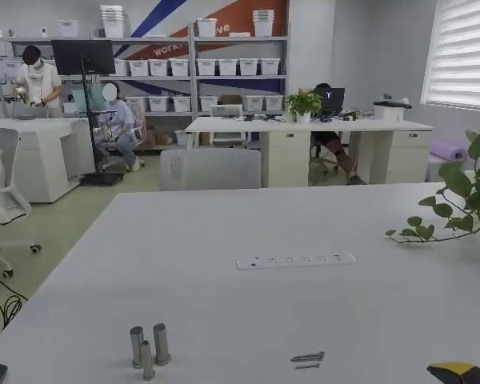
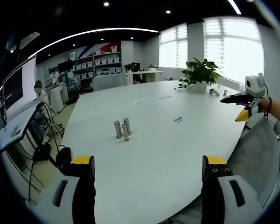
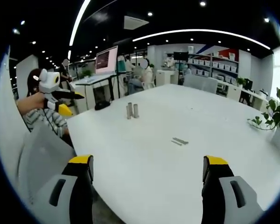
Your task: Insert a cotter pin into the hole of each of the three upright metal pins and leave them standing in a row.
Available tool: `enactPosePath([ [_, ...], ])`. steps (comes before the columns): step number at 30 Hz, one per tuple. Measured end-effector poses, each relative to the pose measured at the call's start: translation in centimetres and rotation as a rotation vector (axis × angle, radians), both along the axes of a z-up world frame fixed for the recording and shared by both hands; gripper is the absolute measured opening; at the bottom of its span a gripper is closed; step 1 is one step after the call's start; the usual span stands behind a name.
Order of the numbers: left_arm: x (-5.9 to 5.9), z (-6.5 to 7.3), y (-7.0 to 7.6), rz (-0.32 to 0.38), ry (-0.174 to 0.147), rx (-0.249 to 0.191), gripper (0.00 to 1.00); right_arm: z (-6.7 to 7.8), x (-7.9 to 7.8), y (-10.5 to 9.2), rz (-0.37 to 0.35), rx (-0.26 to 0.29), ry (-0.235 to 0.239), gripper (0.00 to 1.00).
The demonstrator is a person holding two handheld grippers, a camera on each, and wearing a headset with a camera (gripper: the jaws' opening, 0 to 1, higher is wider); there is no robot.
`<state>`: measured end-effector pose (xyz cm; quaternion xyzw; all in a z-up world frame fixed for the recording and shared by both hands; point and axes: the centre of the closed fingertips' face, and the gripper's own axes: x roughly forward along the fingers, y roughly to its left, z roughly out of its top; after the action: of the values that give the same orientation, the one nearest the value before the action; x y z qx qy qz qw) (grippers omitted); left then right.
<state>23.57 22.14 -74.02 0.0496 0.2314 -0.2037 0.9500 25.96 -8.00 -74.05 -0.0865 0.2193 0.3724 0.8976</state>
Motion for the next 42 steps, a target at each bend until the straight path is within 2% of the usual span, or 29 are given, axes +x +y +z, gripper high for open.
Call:
enactPosePath([
  [7,0.0,0.0,0.2,0.002,-0.003,-0.002,0.95,-0.3,-0.1,0.0,0.004,-0.010,0.011,0.99],
  [11,-0.1,0.0,0.1,0.001,-0.004,0.003,0.95,-0.2,0.3,-0.2,-0.019,-0.011,-0.001,1.00],
  [15,0.1,0.2,0.1,-0.004,-0.019,0.000,0.95,0.0,0.2,0.0,-0.010,-0.003,-0.002,1.00],
  [22,-0.1,0.4,0.2,-0.017,-0.025,0.000,0.95,-0.1,0.1,0.4,0.006,-0.005,-0.001,1.00],
  [35,-0.7,0.8,-0.6,-0.022,-0.027,-0.002,0.96,-0.1,0.2,0.6,0.020,0.006,0.011,1.00],
  [39,-0.6,0.9,-0.8,-0.024,-0.029,-0.002,0.95,-0.1,0.3,0.5,0.019,0.008,0.013,1.00],
  [42,-0.3,1.0,-0.7,-0.016,-0.034,-0.004,0.90,0.0,0.4,0.5,0.014,0.010,0.010,1.00],
])
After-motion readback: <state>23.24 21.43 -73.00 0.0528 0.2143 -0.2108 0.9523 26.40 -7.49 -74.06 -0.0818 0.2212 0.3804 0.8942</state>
